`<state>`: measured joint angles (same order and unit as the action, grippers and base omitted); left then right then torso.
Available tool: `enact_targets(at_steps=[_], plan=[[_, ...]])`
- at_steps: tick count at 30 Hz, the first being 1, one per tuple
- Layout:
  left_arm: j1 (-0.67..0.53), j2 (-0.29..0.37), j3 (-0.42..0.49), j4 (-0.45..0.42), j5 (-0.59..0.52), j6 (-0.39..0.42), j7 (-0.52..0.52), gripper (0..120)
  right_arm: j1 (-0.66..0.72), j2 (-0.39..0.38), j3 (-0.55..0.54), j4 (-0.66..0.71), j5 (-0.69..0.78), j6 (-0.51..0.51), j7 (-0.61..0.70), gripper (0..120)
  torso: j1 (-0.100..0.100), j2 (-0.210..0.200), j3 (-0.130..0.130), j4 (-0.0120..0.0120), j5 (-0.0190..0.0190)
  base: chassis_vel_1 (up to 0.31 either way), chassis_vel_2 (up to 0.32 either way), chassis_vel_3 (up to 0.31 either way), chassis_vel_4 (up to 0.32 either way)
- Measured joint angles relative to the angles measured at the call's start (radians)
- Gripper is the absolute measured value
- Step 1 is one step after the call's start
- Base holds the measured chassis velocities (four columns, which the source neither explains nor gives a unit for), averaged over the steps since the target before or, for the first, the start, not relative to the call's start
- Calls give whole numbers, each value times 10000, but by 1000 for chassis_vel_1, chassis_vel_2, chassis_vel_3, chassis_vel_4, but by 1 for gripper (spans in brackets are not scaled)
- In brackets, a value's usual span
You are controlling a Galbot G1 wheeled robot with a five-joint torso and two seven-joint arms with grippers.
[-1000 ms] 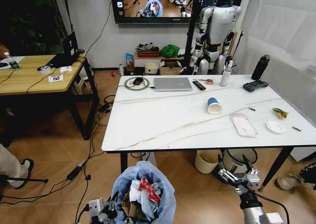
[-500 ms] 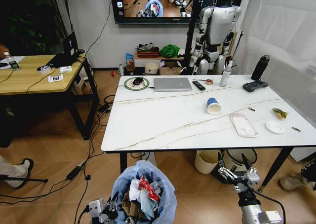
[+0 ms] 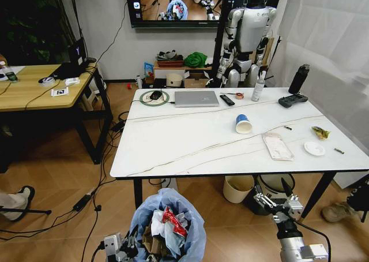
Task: Pick up the trash bin and place the trash from the table into it.
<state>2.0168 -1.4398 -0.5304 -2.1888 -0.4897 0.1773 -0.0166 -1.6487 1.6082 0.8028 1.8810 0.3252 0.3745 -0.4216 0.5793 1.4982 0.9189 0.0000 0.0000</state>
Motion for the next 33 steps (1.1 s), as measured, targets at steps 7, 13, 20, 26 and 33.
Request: enact_targets(at_steps=[7, 13, 20, 26, 33], plan=[[4, -37, 7, 0, 41, -6, 0, 0, 1, 1, 2, -20, 109, -5, -30, 100, 0, 0, 0, 0, 0, -32, -39, 27, 35], [31, -75, 35, 0, 116, -47, 3, 0, -20, 0, 25, -13, 211, -6, -43, 100, -1, 0, 0, 1, 0, -11, -10, 13, 18], [60, -125, 58, -24, 174, -71, 8, 0, -52, 0, 23, -5, 297, -4, -78, 100, -1, 0, 0, 0, 0, -32, -44, 41, 32], [62, -154, 63, -42, 196, -75, 10, 0, -24, 0, 24, -1, 336, -4, -79, 100, 0, 0, 0, -1, 0, -54, -42, 41, 35], [69, -179, 60, -54, 221, -75, 10, 0, -6, 0, 19, -15, 381, -4, -80, 100, -1, 0, 0, 0, 0, -25, -24, 20, 30]])
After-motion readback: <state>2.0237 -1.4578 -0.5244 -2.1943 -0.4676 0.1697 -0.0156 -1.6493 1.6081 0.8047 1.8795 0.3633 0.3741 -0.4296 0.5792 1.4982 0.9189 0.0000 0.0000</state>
